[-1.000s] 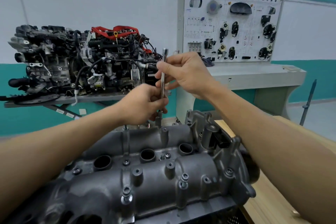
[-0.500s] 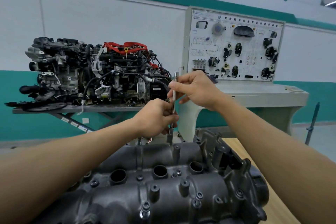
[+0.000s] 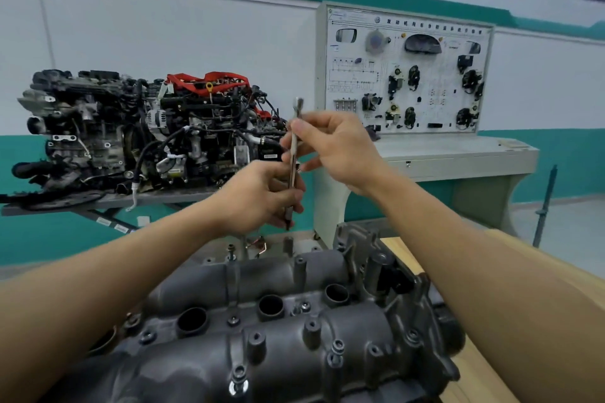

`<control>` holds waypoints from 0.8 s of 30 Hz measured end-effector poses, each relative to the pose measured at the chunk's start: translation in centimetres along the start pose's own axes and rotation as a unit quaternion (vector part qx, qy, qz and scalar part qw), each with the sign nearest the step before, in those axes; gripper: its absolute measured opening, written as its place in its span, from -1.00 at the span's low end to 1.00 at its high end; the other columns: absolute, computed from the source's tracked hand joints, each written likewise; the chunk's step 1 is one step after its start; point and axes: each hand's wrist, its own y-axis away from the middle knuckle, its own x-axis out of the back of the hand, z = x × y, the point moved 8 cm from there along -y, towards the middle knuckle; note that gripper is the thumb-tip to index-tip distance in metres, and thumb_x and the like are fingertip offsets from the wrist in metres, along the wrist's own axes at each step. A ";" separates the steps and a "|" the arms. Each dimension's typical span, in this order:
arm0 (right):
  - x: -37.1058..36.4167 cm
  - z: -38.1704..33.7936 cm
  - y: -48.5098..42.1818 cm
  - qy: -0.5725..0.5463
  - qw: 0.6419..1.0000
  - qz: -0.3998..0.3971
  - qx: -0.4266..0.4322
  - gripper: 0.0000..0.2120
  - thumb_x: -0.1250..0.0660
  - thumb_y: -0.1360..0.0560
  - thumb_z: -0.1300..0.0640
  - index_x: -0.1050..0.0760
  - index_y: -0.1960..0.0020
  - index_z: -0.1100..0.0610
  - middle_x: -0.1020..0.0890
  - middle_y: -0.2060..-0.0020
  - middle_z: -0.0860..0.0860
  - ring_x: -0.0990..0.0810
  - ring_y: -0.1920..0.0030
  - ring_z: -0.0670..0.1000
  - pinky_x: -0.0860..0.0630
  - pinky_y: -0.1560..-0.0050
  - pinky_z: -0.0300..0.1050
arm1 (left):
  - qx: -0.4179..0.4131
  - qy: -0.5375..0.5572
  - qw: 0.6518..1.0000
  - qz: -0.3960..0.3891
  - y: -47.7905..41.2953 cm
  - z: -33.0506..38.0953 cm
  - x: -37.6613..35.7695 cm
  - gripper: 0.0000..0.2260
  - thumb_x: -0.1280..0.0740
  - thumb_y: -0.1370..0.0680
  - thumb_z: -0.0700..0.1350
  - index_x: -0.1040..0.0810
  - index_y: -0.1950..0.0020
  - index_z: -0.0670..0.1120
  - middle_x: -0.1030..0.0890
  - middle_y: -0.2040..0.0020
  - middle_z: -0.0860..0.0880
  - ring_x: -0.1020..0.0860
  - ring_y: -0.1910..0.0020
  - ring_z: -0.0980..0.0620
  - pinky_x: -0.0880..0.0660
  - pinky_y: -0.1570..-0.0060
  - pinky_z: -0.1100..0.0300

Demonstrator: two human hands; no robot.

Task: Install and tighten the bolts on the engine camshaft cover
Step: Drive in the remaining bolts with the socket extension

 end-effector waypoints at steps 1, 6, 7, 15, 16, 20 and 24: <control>-0.4 -0.7 -0.5 -0.014 1.000 0.006 0.001 -0.84 -0.29 -0.63 0.19 -0.60 0.06 0.21 -0.69 0.25 0.08 -0.68 0.30 0.05 -0.56 0.42 -0.18 | -0.007 0.010 1.000 0.009 0.0 0.5 0.6 -0.98 -0.35 -0.61 -0.24 -0.57 -0.02 -0.17 -0.71 0.15 -0.21 -0.67 0.32 -0.03 -0.66 0.24 0.06; -3.9 -1.8 -1.6 0.004 1.000 -0.013 -0.013 -0.81 -0.26 -0.64 0.19 -0.57 0.08 0.23 -0.68 0.23 0.13 -0.66 0.31 0.06 -0.56 0.40 -0.08 | 0.024 -0.011 0.999 -0.021 0.9 0.1 3.6 -0.95 -0.37 -0.60 -0.19 -0.60 -0.02 -0.16 -0.74 0.11 -0.16 -0.72 0.20 -0.16 -0.69 0.12 -0.04; -4.4 -1.7 -1.5 0.001 1.000 -0.013 -0.008 -0.80 -0.26 -0.65 0.18 -0.57 0.10 0.21 -0.68 0.23 0.12 -0.67 0.31 0.06 -0.57 0.40 -0.07 | 0.030 -0.017 0.999 -0.026 1.2 -0.2 4.2 -0.94 -0.37 -0.60 -0.19 -0.59 -0.02 -0.16 -0.74 0.11 -0.17 -0.72 0.19 -0.16 -0.69 0.10 -0.07; -8.1 -0.4 -0.5 -0.018 0.997 0.039 0.057 -0.77 -0.24 -0.64 0.18 -0.56 0.16 0.09 -0.65 0.35 -0.01 -0.64 0.37 0.01 -0.52 0.45 -0.21 | 0.043 -0.039 0.998 0.005 4.0 -2.2 6.2 -0.85 -0.38 -0.60 -0.16 -0.59 -0.10 -0.21 -0.74 0.13 -0.14 -0.70 0.24 -0.11 -0.68 0.18 0.00; -8.5 -0.3 -0.6 -0.022 0.997 0.045 0.060 -0.77 -0.24 -0.64 0.18 -0.56 0.17 0.09 -0.65 0.36 0.00 -0.63 0.38 0.01 -0.50 0.46 -0.23 | 0.042 -0.037 0.998 0.013 4.2 -2.3 6.4 -0.86 -0.38 -0.60 -0.17 -0.59 -0.10 -0.21 -0.74 0.13 -0.15 -0.69 0.23 -0.12 -0.68 0.19 0.00; -9.0 -0.4 -0.6 -0.019 0.994 0.071 0.087 -0.77 -0.25 -0.61 0.14 -0.57 0.19 0.07 -0.66 0.36 0.02 -0.63 0.40 0.01 -0.45 0.46 -0.28 | 0.029 -0.021 0.999 0.037 4.4 -2.6 6.7 -0.86 -0.39 -0.59 -0.18 -0.60 -0.10 -0.21 -0.73 0.14 -0.18 -0.67 0.26 -0.12 -0.66 0.23 0.05; -9.1 -0.4 -0.8 -0.057 0.993 0.035 0.095 -0.82 -0.26 -0.59 0.13 -0.58 0.15 0.03 -0.65 0.38 0.02 -0.63 0.41 0.00 -0.46 0.45 -0.29 | 0.003 -0.007 0.999 0.044 4.1 -3.1 6.5 -0.90 -0.40 -0.58 -0.17 -0.63 -0.06 -0.16 -0.74 0.19 -0.13 -0.66 0.31 0.04 -0.63 0.28 0.11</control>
